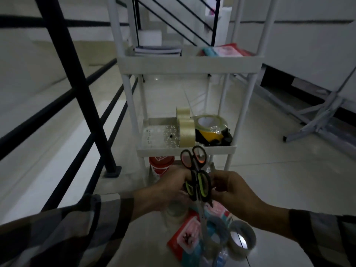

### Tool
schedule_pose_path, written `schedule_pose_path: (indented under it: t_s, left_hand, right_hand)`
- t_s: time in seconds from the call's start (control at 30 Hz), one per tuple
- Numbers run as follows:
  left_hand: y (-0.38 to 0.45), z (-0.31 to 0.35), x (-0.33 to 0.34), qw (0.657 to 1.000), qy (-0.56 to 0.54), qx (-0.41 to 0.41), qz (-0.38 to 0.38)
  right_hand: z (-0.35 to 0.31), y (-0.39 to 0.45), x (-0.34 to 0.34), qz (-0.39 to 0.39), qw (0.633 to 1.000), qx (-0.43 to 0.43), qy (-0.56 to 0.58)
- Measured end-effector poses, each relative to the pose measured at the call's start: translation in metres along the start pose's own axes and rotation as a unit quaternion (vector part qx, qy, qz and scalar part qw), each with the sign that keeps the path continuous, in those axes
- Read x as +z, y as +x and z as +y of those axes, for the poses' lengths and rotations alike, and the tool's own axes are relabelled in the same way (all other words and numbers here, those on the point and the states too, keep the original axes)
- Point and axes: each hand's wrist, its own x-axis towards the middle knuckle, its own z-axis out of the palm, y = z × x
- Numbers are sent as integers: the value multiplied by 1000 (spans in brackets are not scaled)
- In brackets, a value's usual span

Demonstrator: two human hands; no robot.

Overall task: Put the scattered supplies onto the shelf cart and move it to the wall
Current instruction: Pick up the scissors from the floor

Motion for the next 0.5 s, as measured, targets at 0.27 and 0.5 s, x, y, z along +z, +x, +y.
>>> schedule_pose_path:
  t_s: [0.27, 0.5]
  left_hand:
    - [-26, 114, -11, 1000, 8, 25, 15]
    - [-75, 217, -47, 986, -104, 117, 54]
  right_hand:
    - [-82, 25, -37, 38, 993, -110, 37]
    - [-163, 45, -67, 96, 968, -181, 144]
